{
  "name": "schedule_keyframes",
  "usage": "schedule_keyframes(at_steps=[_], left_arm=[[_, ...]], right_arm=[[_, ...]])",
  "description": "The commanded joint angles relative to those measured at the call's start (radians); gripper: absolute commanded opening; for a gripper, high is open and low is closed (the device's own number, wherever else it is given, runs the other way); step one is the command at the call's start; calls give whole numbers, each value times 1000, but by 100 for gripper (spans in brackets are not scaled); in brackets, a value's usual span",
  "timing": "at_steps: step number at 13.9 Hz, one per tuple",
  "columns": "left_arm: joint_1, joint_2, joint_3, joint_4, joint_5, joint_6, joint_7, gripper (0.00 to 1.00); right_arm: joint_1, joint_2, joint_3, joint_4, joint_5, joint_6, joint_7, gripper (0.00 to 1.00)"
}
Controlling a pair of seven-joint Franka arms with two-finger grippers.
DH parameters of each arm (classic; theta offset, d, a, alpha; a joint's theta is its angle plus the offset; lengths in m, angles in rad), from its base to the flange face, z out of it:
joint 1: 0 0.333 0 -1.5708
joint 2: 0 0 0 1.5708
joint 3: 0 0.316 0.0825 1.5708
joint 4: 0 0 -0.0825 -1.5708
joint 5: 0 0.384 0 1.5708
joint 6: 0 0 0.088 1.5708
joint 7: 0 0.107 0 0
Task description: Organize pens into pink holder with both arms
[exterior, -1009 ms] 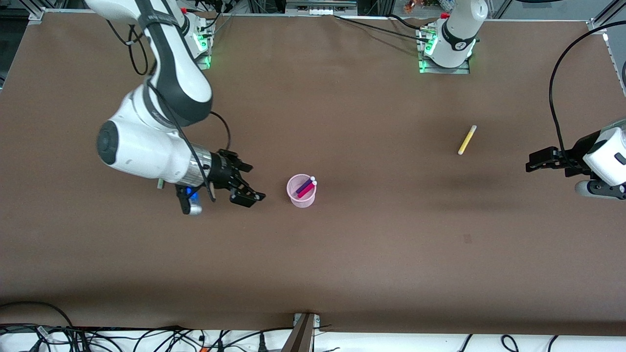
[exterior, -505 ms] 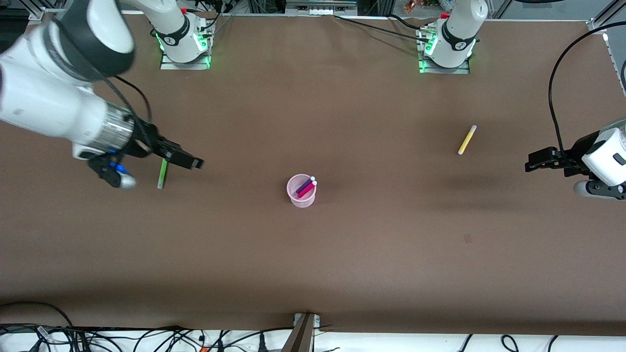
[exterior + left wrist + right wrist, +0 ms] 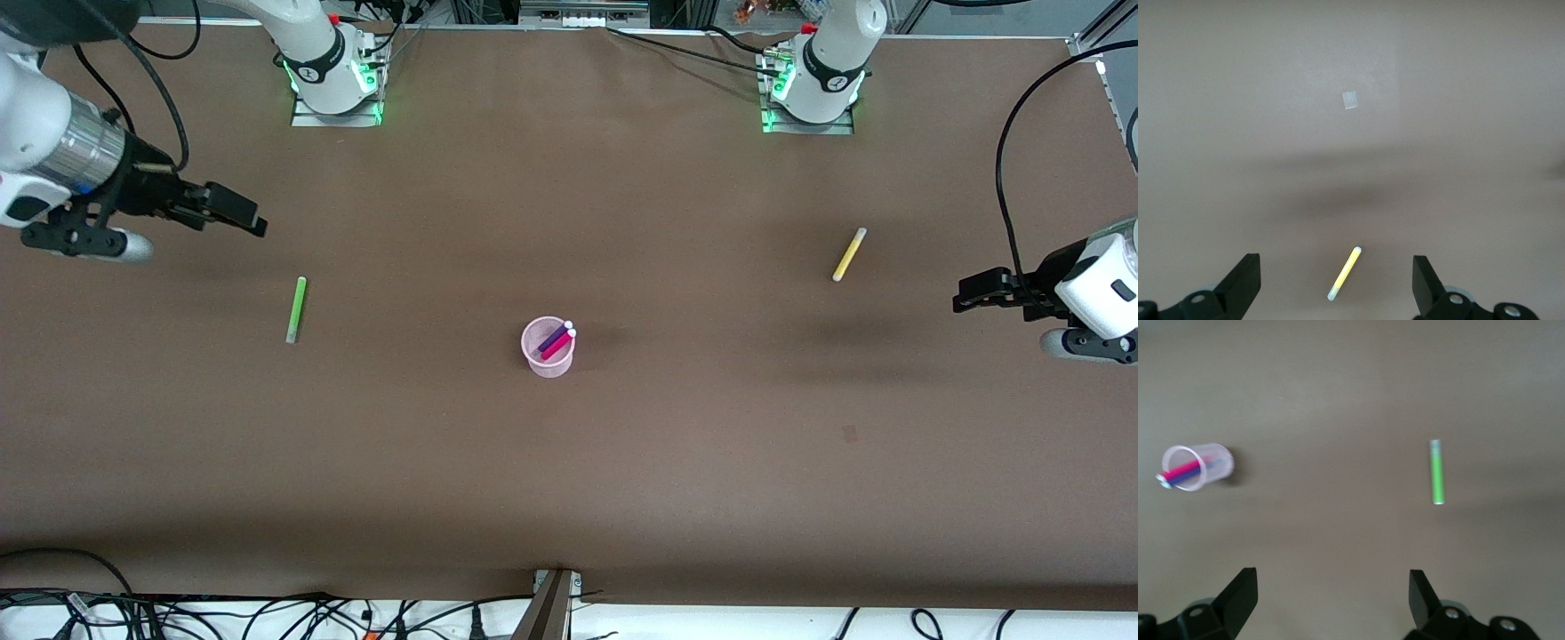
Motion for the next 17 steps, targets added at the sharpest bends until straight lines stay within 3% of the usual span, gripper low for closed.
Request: schedule_keyframes(at_steps=[1, 4, 8, 14, 17], left_arm=[[-1, -8, 0, -8, -20, 2, 7, 100], [-3, -8, 0, -6, -20, 2, 7, 100], [-6, -8, 0, -5, -14, 2, 7, 100], [-7, -11, -1, -5, -1, 1, 10, 100], [-7, -13, -3, -5, 65, 1, 15, 100]], right_arm=[[-179, -59, 181, -40, -84, -16, -77, 100], [-388, -59, 372, -27, -118, -12, -155, 100], [-531, 4, 510, 47, -117, -15, -157, 100], [-528, 1, 518, 61, -117, -16, -158, 100], [-528, -2, 516, 66, -118, -29, -160, 100]])
